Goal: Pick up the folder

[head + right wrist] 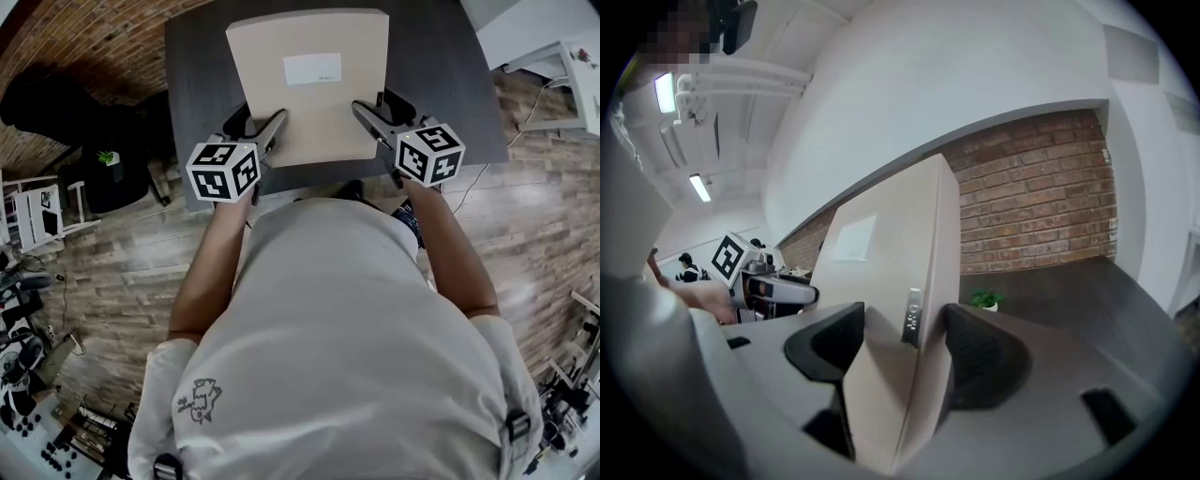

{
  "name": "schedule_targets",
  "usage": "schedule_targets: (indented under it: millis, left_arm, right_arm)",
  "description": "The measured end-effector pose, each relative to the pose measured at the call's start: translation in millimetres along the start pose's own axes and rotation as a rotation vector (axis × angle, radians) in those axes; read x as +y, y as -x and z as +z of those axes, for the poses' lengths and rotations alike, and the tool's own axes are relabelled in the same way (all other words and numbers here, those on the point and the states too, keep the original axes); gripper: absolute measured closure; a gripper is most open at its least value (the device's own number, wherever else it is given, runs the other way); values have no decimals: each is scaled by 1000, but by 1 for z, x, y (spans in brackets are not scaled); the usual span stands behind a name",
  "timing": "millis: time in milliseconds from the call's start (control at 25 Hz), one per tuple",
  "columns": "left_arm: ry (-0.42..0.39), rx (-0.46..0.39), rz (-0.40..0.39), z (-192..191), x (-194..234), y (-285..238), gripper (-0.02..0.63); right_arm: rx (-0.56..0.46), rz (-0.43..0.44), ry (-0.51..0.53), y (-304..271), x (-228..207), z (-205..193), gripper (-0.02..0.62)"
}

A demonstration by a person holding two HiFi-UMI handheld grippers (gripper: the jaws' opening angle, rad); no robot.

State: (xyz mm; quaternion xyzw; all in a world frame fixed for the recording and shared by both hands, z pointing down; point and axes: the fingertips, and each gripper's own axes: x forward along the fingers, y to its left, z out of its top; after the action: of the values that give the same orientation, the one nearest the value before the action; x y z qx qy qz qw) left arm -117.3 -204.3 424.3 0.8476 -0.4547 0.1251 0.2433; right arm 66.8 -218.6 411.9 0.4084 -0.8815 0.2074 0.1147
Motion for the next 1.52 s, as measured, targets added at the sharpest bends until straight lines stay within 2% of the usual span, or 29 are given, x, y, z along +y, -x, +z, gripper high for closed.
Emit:
schedule_targets:
  millis: [240, 480, 840, 1080, 1520]
  left_arm:
    - [-22, 4, -34, -7, 15, 27, 308]
    - [-25, -1, -59, -17, 7, 46, 310]
    - [-7, -36, -17, -24, -5, 71, 308]
    - [22, -64, 9, -30, -29, 74, 310]
    - [39, -87, 33, -40, -109, 55, 310]
  right_arm:
    - [-10, -28, -24, -1, 35, -13, 319]
    - [-7, -48, -24, 15, 54, -24, 321]
    - [10, 2, 4, 28, 69, -28, 321]
    - [26, 33, 14, 48, 63, -34, 321]
    - [33, 63, 32, 118, 19, -42, 324]
